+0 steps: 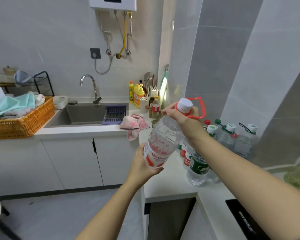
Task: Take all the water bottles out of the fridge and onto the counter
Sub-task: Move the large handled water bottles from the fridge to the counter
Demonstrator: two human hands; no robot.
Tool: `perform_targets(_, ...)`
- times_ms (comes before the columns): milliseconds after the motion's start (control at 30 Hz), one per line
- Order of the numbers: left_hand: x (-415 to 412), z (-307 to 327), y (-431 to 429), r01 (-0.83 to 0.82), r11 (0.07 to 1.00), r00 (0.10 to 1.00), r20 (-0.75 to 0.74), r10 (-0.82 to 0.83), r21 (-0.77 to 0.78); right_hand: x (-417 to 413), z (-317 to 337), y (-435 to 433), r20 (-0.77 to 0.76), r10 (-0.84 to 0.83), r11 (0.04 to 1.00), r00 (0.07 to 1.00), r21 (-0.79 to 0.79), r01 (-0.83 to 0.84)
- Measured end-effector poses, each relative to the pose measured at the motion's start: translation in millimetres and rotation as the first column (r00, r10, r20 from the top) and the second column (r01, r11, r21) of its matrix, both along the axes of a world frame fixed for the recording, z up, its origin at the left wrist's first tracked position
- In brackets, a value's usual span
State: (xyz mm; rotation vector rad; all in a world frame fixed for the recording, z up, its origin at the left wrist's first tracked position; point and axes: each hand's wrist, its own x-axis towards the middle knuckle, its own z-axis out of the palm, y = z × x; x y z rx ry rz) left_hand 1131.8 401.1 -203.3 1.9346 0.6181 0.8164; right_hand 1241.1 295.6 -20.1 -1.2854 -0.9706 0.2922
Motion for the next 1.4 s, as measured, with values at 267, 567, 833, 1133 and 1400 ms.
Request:
perform_targets(267, 83.8, -41.3, 58.5, 0.012, 0.995, 0.994, -0.107, -0.023, -0.103, 88.7, -28.0, 61.3, 0.163, 0.053, 0.936, 0.985, -0.352, 0.008)
perform_targets(567, 167.9, -102.4, 111.9, 0.082, 0.969, 0.971, -0.201, -0.130, -0.231, 182.1, -62.5, 116.1, 0.341, 0.176, 0.797, 0.923, -0.600, 0.070)
perform_targets(833, 220.8, -142.7, 119.7, 0.131, 0.945, 0.953, -0.224, -0.203, -0.300, 243.9, -83.9, 126.5, 0.287, 0.347, 0.604, 0.893, -0.797, 0.021)
perform_targets(1133, 249.4, -152.9, 113.3, 0.184, 0.932, 0.968, -0.108, -0.227, -0.313, 274.1, -93.1, 120.4, 0.224, 0.204, 0.597, 0.953, -0.800, 0.060)
perform_targets(1400, 253.6, -155.9, 117.1, 0.210, 0.930, 0.968, -0.070, -0.241, -0.301, 282.5, -93.9, 125.1, 0.171, 0.165, 0.601, 0.971, -0.798, 0.038)
